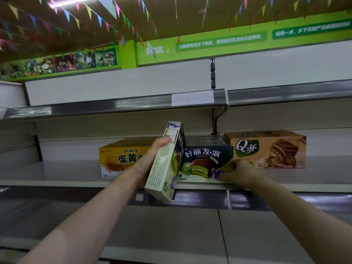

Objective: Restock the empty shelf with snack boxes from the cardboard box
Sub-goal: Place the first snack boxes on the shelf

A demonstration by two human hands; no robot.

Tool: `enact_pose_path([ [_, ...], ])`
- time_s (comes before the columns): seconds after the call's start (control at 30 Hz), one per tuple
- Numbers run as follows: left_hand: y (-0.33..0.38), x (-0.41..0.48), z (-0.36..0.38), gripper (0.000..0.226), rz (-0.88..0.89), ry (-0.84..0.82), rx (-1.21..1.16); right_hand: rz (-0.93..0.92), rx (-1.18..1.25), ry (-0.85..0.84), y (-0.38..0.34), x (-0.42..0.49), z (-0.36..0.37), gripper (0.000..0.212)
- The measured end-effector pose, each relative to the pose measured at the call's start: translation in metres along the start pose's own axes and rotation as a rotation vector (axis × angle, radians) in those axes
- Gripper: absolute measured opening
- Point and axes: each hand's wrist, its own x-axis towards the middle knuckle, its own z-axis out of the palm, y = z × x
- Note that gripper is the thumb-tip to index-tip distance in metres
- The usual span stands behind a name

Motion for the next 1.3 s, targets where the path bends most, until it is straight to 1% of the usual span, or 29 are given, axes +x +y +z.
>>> enact_pose_path([
  [0.07,-0.001,0.001,-0.002,0.065,-0.026,0.002,0.042,-0.009,-0.084,0.006,-0.002,0.004,0.004,0.028],
  [0.13,-0.004,0.003,-0.003,0.063,-0.027,0.006,0.067,-0.037,-0.161,0.022,-0.006,0.008,0.007,0.033],
  [0.23,-0.006,0.007,-0.004,0.059,0.004,0.01,0.085,-0.048,-0.274,0.067,-0.01,0.012,0.011,0.045],
  [0.33,-0.004,0.008,-0.005,0.059,0.014,0.018,0.136,-0.063,-0.411,0.118,-0.013,0.013,0.018,0.052],
  [0.37,-0.003,0.007,-0.004,0.059,0.018,0.023,0.161,-0.074,-0.443,0.138,-0.013,0.012,0.019,0.059],
  [0.4,-0.003,0.007,-0.005,0.06,0.02,0.027,0.187,-0.093,-0.444,0.169,-0.013,0.011,0.021,0.072],
  [0.43,-0.002,0.007,-0.005,0.061,0.024,0.03,0.208,-0.119,-0.444,0.223,-0.013,0.008,0.021,0.091],
  [0.47,-0.002,0.007,-0.006,0.061,0.031,0.034,0.223,-0.157,-0.491,0.305,-0.016,0.004,0.02,0.105],
  [0.5,-0.002,0.007,-0.006,0.061,0.04,0.038,0.231,-0.22,-0.604,0.394,-0.019,0.0,0.019,0.112],
  [0.53,-0.002,0.006,-0.007,0.059,0.046,0.042,0.234,-0.303,-0.732,0.456,-0.024,-0.003,0.02,0.113],
  [0.57,-0.002,0.006,-0.006,0.055,0.049,0.047,0.234,-0.407,-0.826,0.481,-0.029,-0.003,0.023,0.109],
  [0.6,-0.002,0.006,-0.006,0.053,0.051,0.054,0.233,-0.511,-0.877,0.467,-0.034,-0.004,0.028,0.105],
  [0.67,-0.003,0.006,-0.005,0.053,0.053,0.069,0.225,-0.632,-0.957,0.373,-0.043,-0.003,0.041,0.096],
  [0.77,-0.002,0.004,-0.002,0.058,0.06,0.09,0.238,-0.634,-1.026,0.289,-0.045,0.006,0.055,0.088],
  [0.87,-0.001,0.001,-0.002,0.06,0.058,0.1,0.257,-0.592,-1.048,0.335,-0.048,0.013,0.06,0.087],
  [0.97,0.0,-0.002,-0.002,0.058,0.053,0.093,0.26,-0.57,-1.056,0.33,-0.053,0.014,0.063,0.09],
  [1.0,0.001,-0.004,-0.001,0.056,0.05,0.088,0.259,-0.575,-1.034,0.314,-0.054,0.012,0.061,0.089],
  [1.07,0.003,-0.006,-0.001,0.059,0.053,0.084,0.277,-0.592,-0.883,0.284,-0.058,0.003,0.049,0.085],
  [1.1,0.005,-0.006,-0.001,0.065,0.064,0.087,0.307,-0.593,-0.741,0.299,-0.06,-0.002,0.039,0.079],
  [1.13,0.007,-0.006,0.0,0.069,0.08,0.092,0.351,-0.567,-0.55,0.328,-0.061,-0.006,0.029,0.068],
  [1.17,0.008,-0.006,0.002,0.071,0.097,0.096,0.4,-0.501,-0.293,0.334,-0.063,-0.011,0.018,0.054],
  [1.2,0.01,-0.005,0.007,0.069,0.111,0.1,0.447,-0.386,-0.005,0.278,-0.067,-0.016,0.007,0.042],
  [1.23,0.012,-0.004,0.013,0.067,0.12,0.102,0.489,-0.248,0.285,0.166,-0.069,-0.021,-0.001,0.036],
  [1.27,0.014,-0.003,0.02,0.067,0.127,0.101,0.528,-0.125,0.501,0.031,-0.07,-0.025,-0.007,0.04],
  [1.3,0.015,-0.001,0.026,0.071,0.13,0.095,0.564,-0.047,0.603,-0.083,-0.072,-0.028,-0.013,0.048],
])
